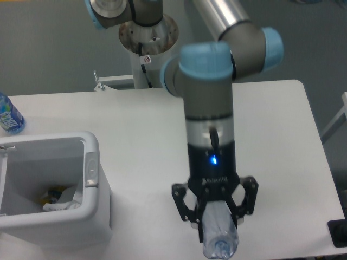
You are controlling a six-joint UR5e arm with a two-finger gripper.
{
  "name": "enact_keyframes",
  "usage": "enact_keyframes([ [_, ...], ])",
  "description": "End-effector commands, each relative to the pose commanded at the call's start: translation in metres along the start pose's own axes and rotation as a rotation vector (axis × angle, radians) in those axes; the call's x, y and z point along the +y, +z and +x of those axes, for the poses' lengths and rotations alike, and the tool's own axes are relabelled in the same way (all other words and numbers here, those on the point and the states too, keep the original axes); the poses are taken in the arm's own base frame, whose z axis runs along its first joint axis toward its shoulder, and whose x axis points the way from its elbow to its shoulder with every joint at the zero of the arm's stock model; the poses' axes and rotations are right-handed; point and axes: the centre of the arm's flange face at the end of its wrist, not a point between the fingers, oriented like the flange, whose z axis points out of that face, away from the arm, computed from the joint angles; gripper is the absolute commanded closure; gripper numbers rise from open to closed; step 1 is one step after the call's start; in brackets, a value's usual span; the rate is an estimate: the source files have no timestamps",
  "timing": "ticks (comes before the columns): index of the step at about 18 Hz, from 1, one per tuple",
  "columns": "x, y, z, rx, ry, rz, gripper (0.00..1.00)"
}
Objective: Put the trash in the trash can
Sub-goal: 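Lift the bottle and carry it over the white bin, then open the gripper to drop the bottle into the bin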
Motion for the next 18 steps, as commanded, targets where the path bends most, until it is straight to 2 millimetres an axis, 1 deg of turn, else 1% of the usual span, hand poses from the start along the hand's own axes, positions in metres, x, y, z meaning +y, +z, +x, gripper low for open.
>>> enact_keyframes([
  [1, -0.003, -0.01, 0.008, 0.007, 0.002, 0.009, 0.42],
  [2, -0.006, -0.018, 0.023, 0.022, 0.012, 0.019, 0.42],
  [3, -0.007, -0.022, 0.049, 0.053, 0.032, 0.024, 0.42],
  [5, -0.006, -0.024, 0.09, 0.101, 0.063, 0.023, 0.42],
  [6, -0.003, -0.025, 0.113, 0.13, 0.07, 0.021, 0.41],
  [7, 0.001, -0.026, 0.137, 0.159, 0.074, 0.013, 0.41],
  [11, 0.029, -0.02, 0.195, 0.233, 0.111, -0.038, 0.41],
  [12, 0.037, -0.018, 0.204, 0.244, 0.116, -0.053, 0.41],
  [14, 0.049, -0.011, 0.207, 0.248, 0.117, -0.08, 0.39],
  [15, 0.051, -0.009, 0.208, 0.25, 0.119, -0.084, 0.32],
  [16, 0.053, -0.005, 0.209, 0.251, 0.125, -0.089, 0.17],
  [17, 0.053, -0.002, 0.209, 0.25, 0.127, -0.091, 0.03],
  [18, 0.052, -0.001, 0.209, 0.25, 0.125, -0.09, 0.0],
])
